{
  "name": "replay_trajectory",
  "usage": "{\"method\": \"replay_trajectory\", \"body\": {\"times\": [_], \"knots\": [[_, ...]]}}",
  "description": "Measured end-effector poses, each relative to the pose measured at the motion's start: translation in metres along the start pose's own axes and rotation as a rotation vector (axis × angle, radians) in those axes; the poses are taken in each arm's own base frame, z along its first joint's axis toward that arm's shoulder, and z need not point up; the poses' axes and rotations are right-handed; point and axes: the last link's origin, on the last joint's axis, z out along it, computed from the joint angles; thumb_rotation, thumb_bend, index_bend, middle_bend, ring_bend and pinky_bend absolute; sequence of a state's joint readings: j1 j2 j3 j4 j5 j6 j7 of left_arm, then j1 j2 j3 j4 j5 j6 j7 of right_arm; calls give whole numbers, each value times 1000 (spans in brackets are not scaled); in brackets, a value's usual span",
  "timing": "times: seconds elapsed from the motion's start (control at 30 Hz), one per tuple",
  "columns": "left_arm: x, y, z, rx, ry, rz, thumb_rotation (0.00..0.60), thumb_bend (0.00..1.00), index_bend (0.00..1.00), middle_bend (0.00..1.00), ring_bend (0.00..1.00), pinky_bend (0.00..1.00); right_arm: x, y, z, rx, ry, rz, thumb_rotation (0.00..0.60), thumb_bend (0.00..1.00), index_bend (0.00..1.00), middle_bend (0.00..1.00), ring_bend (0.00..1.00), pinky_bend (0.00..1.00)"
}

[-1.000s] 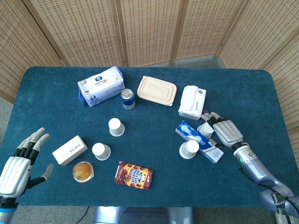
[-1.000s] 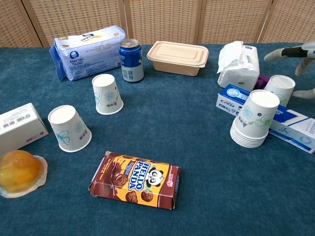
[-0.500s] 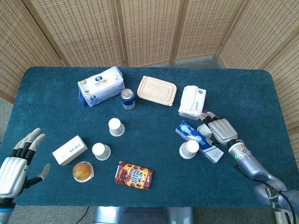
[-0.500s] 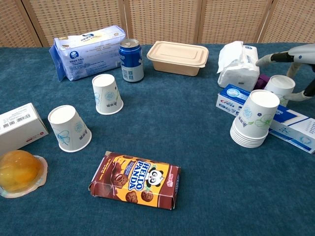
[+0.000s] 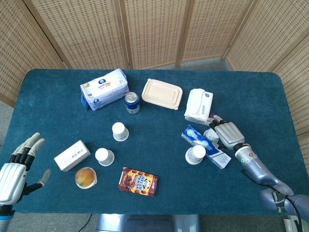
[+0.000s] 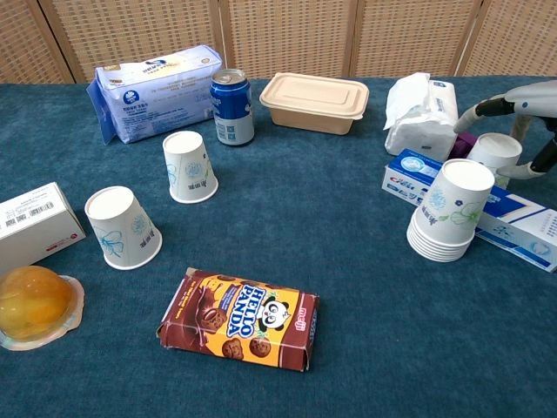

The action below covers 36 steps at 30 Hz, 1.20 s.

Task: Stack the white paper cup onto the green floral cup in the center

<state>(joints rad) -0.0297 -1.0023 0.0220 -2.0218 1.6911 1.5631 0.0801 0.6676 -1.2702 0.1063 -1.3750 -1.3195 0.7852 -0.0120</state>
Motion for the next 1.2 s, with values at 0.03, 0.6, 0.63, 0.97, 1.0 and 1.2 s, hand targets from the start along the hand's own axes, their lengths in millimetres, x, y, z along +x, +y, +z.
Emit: {"method": "replay_trajectory", "body": {"times": [0.03, 0.6, 0.63, 0.97, 1.0, 1.2], "knots": [[0, 0, 0, 0, 0, 1, 600, 436, 27, 21, 0, 113, 0, 1, 0, -2, 0, 0, 600, 420, 191, 162, 17, 363], [0, 3, 1, -6, 2, 5, 600, 435, 27, 21, 0, 113, -3, 12, 1, -20, 16, -6, 600, 457, 381, 345, 204, 535], [0, 3, 1, -6, 3, 5, 600, 435, 27, 21, 0, 113, -3, 12, 1, -21, 16, -6, 600, 458, 385, 349, 208, 543], [-1, 4, 2, -8, -2, 4, 600, 435, 27, 21, 0, 113, -1, 16, -4, -30, 23, -3, 600, 462, 422, 386, 247, 568], [-1, 4, 2, -8, -2, 4, 600, 435, 27, 21, 0, 113, -1, 16, -4, -30, 24, -3, 600, 463, 423, 387, 247, 568], [-1, 4, 4, -10, -3, 6, 600, 435, 27, 21, 0, 113, 8, 16, -5, -30, 51, 3, 600, 462, 423, 387, 248, 568]]}}
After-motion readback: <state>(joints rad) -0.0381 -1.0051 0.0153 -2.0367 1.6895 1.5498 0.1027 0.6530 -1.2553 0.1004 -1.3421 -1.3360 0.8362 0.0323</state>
